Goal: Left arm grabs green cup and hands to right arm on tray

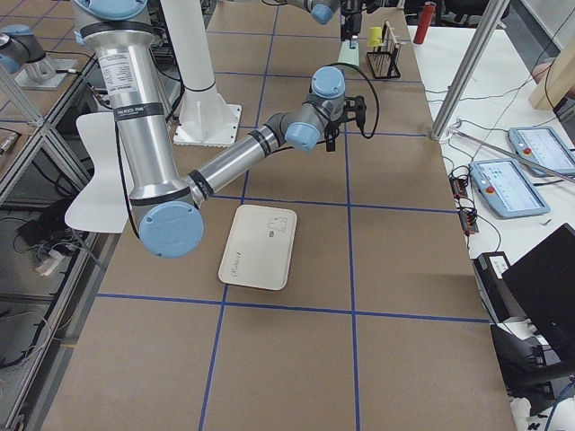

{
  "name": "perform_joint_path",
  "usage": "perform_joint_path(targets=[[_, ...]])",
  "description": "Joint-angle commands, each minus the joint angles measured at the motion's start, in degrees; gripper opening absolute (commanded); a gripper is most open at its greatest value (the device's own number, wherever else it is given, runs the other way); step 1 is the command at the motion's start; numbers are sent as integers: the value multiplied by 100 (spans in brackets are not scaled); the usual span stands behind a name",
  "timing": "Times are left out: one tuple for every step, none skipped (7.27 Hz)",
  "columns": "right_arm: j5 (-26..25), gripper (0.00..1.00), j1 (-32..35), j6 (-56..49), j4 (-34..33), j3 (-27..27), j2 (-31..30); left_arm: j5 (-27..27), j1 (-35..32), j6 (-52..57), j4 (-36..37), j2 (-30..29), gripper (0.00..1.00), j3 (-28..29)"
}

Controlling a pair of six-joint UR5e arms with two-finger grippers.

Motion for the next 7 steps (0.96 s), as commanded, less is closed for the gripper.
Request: perform_joint_path(targets=[[-79,99,-237,2358,3067,-862,15,44,145,-716,-563,42,0,59],[-280,99,-273,2898,3890,-1119,24,43,207,-1304,-1105,42,0,68],[-456,99,-378,3043,4046,-1139,32,43,234,-1379,-1285,120,0,68],[-545,99,-448,3157,4048,-1105,163,35,234,-1354,-1278,130,0,77],[-607,99,-484,3576,4057,-1078,391,52,243,-1971,-1504,199,0,85],[-799,99,-536,3885,4065,-1000,558,339,243,-3309,-2150,200,0,138],[-1027,99,-702,3940,4065,-894,647,403,278,-4236,-2644,200,0,321]])
